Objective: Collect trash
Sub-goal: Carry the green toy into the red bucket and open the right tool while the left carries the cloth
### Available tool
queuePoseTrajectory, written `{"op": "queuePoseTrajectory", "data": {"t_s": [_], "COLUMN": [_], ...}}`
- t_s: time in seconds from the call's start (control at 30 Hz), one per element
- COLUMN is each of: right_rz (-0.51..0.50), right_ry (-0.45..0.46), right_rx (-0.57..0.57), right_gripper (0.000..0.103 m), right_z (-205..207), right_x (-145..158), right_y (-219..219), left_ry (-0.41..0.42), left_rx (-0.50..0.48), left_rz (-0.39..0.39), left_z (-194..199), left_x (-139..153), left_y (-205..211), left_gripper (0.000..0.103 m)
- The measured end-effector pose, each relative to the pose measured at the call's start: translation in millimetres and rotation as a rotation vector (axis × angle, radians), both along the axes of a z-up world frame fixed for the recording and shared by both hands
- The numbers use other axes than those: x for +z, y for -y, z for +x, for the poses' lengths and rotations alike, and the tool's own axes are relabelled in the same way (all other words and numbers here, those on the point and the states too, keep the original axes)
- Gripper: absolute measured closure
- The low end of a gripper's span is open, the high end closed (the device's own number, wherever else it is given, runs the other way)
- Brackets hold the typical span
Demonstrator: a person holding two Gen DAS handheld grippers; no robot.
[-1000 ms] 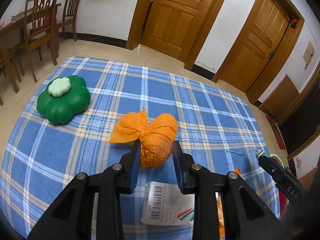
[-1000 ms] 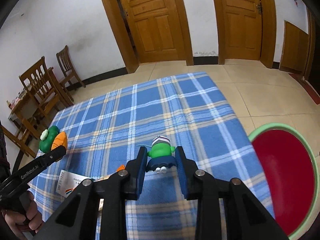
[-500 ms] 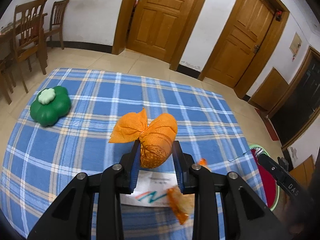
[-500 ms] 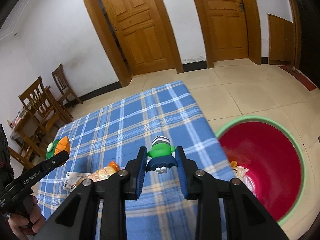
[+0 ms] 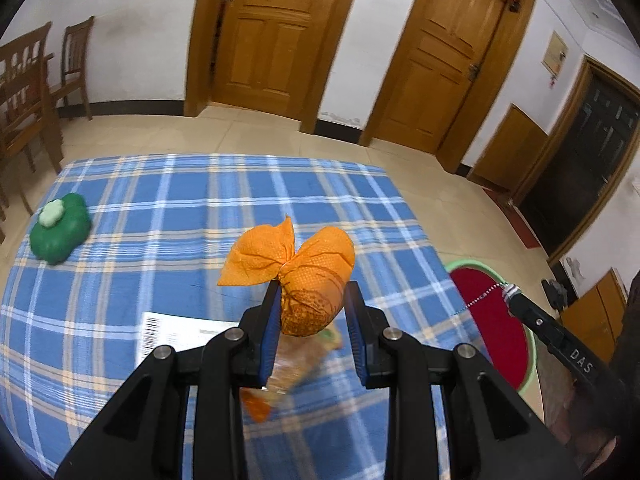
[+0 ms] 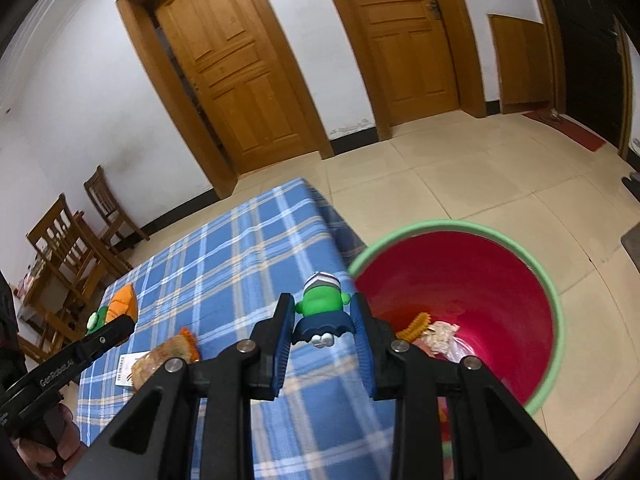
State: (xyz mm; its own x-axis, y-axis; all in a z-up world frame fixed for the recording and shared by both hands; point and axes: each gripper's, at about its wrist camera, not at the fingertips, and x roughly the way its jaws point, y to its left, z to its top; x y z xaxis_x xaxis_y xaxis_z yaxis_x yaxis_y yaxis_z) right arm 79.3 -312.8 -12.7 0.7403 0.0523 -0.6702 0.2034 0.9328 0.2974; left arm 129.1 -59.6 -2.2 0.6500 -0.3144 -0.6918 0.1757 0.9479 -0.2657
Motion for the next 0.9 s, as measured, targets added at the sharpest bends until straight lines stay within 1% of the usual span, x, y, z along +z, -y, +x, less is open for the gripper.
{"op": "queuePoseTrajectory", "data": {"t_s": [0.43, 0.67, 0.9], "right_rz": [0.056, 0.076, 0.098], "right_ry": [-0.042, -0.08, -0.086], "right_rx": [-0.114, -0.165, -0.196], "right_gripper": [0.071, 0.071, 0.071], "right_z": [-22.0, -29.7, -37.1], "right_x": [-26.7, -43.3, -52.2], "right_y": [56.1, 79.3, 99.3], "left_ry": [-0.051, -0.066, -0.08], "left_rx": [-0.169, -0.237, -0.288], "left_rz": [-0.004, 0.006, 0.022], "left_z": [-7.3, -5.8, -2.5], "left_x": [-7.4, -12.8, -17.8], "left_y": [68.4, 99.8, 125.2], "left_gripper": [0.073, 0.073, 0.073]}}
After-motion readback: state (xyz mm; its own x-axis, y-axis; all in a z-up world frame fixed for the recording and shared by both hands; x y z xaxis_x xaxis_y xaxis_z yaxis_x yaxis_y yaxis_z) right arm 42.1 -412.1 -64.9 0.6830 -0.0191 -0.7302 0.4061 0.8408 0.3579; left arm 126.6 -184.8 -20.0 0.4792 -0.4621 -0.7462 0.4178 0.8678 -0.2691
